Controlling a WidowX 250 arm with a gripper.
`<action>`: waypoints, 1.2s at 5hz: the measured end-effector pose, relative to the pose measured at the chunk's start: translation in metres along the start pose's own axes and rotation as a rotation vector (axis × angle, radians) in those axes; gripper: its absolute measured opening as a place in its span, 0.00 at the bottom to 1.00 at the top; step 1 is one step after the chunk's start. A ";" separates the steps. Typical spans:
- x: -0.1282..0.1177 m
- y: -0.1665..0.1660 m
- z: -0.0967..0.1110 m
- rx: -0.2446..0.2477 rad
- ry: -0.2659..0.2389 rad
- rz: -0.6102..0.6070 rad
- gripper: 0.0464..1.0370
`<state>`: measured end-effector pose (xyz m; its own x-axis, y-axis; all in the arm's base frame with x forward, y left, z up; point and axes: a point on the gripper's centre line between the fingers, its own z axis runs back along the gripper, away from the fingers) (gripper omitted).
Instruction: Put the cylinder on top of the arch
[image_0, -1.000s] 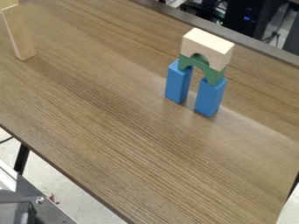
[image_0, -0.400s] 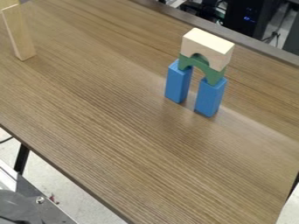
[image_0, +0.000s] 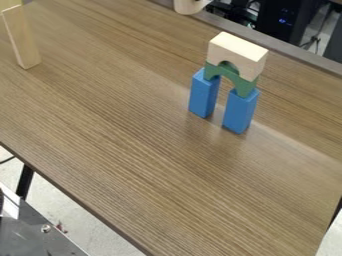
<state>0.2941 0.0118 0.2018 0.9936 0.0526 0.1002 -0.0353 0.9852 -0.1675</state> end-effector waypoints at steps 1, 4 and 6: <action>0.001 -0.013 -0.009 0.011 0.024 -0.033 0.50; 0.011 -0.033 -0.030 0.009 0.072 -0.072 0.50; 0.020 -0.038 -0.027 -0.007 0.067 -0.081 0.50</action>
<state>0.3182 -0.0294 0.1841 0.9981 -0.0384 0.0483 0.0461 0.9847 -0.1683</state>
